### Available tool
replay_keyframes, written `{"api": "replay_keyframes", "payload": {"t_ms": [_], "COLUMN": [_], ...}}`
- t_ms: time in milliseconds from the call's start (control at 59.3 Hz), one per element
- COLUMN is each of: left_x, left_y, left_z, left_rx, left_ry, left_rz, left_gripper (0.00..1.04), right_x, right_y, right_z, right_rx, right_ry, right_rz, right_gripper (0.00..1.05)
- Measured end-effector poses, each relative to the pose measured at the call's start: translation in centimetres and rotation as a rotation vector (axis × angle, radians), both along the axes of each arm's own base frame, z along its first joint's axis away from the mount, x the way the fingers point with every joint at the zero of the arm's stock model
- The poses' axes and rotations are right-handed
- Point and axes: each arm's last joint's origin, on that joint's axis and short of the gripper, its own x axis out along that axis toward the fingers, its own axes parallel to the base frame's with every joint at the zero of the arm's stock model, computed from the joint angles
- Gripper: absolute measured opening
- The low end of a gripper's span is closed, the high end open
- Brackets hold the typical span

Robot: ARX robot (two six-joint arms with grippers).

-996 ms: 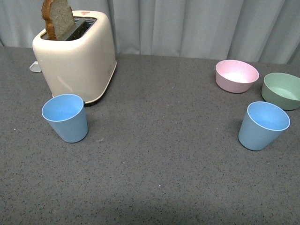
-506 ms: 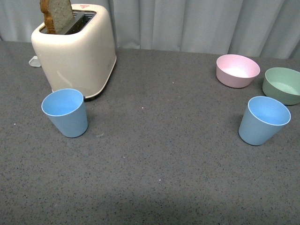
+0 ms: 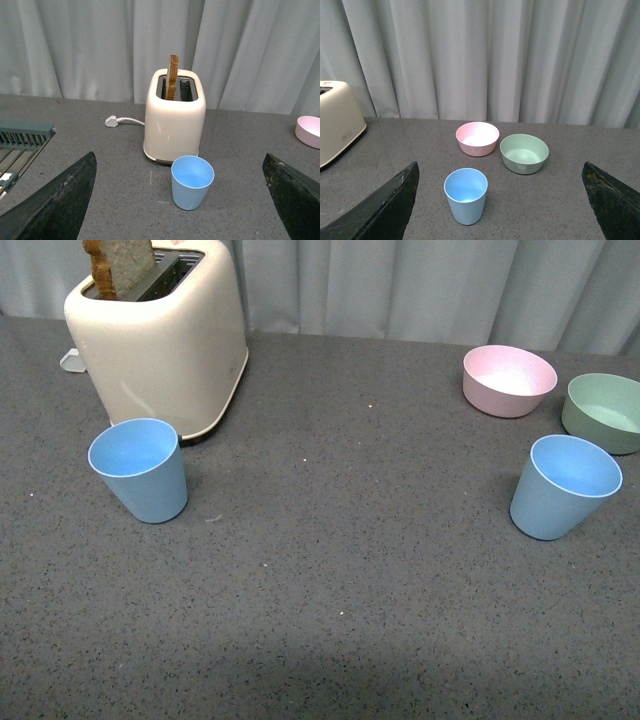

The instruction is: Stack blue cups with both arms

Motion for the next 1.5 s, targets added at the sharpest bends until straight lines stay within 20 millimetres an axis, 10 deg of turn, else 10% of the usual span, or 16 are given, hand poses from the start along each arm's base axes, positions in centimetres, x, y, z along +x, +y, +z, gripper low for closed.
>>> {"api": "replay_keyframes", "payload": {"t_ms": [540,793,1063,1502], "left_x": [1.5,8.6,17.6,23.7], "left_y": [0.0,-0.9,-3.0,-3.8], "left_z": [-0.7,1.2,-1.5,-5.2], "left_rx": [-0.154,-0.284,-0.293,-0.351], "left_ry": [0.245,0.326,0.701,0.97], "left_rz": [0.254,0.199,0.093,0.132], "left_gripper": [0.98,0.98,0.98,0.98], "right_x": [0.0,0.0,0.0,0.0], "right_y": [0.0,0.0,0.0,0.0], "right_z": [0.0,0.0,0.0,0.0], "right_rx": [0.0,0.0,0.0,0.0], "right_ry": [0.0,0.0,0.0,0.0], "right_rz": [0.001,0.0,0.0,0.0], "right_gripper": [0.95,0.95,0.95,0.95]}}
